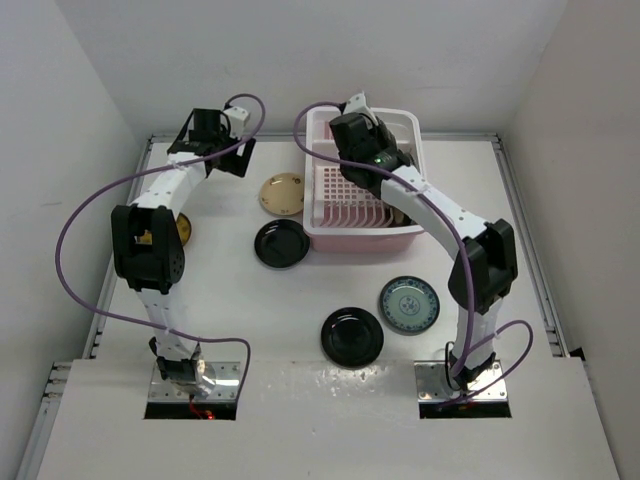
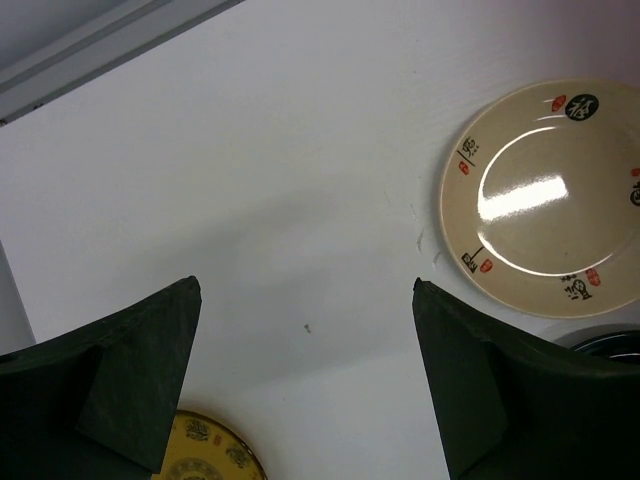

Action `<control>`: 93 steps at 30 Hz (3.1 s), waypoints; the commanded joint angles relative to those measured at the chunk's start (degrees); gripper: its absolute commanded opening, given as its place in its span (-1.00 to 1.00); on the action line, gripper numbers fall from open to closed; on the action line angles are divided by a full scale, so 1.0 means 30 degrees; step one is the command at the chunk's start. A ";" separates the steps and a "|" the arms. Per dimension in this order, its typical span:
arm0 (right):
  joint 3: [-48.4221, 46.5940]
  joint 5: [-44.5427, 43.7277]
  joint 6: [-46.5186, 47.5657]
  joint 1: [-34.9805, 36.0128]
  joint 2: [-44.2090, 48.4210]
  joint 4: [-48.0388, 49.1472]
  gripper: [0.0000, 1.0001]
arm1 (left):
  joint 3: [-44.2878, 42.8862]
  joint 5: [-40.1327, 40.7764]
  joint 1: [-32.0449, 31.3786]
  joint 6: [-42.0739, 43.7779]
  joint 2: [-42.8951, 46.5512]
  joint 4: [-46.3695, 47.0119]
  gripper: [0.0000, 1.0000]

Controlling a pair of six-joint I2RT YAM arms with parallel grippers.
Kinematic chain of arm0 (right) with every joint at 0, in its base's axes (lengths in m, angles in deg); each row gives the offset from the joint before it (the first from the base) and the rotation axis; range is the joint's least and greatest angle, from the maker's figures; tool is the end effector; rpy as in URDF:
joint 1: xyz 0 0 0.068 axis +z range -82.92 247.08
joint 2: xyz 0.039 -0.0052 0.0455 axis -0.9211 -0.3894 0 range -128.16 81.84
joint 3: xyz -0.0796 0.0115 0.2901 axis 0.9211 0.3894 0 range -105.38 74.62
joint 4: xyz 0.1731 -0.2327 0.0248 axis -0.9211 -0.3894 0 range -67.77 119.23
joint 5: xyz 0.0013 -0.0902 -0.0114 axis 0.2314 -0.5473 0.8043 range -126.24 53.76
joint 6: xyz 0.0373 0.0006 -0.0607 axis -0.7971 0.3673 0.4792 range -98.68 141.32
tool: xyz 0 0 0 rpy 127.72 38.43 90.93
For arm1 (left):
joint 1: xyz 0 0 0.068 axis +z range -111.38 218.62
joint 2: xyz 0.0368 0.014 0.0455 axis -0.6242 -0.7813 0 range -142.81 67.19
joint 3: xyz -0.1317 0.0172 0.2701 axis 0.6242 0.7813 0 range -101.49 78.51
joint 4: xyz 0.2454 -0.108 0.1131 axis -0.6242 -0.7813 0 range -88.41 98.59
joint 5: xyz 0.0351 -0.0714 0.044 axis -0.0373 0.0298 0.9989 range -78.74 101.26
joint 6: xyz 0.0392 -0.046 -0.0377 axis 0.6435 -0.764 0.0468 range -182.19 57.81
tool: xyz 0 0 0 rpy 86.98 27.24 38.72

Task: Load the plates into the dish rack

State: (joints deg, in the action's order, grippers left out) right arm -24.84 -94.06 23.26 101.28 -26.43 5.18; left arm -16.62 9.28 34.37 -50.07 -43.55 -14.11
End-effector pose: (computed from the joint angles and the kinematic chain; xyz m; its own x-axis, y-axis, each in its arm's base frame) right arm 0.4270 0.2301 0.3517 -0.4583 -0.3333 -0.8239 0.2734 0.8292 -0.4875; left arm 0.5085 -0.0398 0.2889 -0.5831 0.2538 -0.7718 0.2287 0.9628 0.1439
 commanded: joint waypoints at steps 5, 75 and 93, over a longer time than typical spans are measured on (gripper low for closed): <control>-0.0949 -0.3343 0.1413 0.0525 0.0436 0.1873 -1.00 | 0.0070 -0.1157 0.0157 0.0997 -0.0294 0.1385 0.81; 0.7164 0.6795 -0.7851 -0.0032 1.2503 -0.3029 0.85 | 0.5021 -0.8838 -0.1334 0.5013 -0.1607 -0.5032 0.48; 1.1359 1.6715 -0.6570 0.2196 1.3803 -0.1335 0.83 | 0.5963 -0.9764 -0.0810 0.7673 0.2336 -0.7604 -1.00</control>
State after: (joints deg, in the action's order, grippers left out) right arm 10.70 -58.37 -1.16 107.46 18.03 -5.60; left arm 2.79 -18.85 31.07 -35.14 -43.49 -32.27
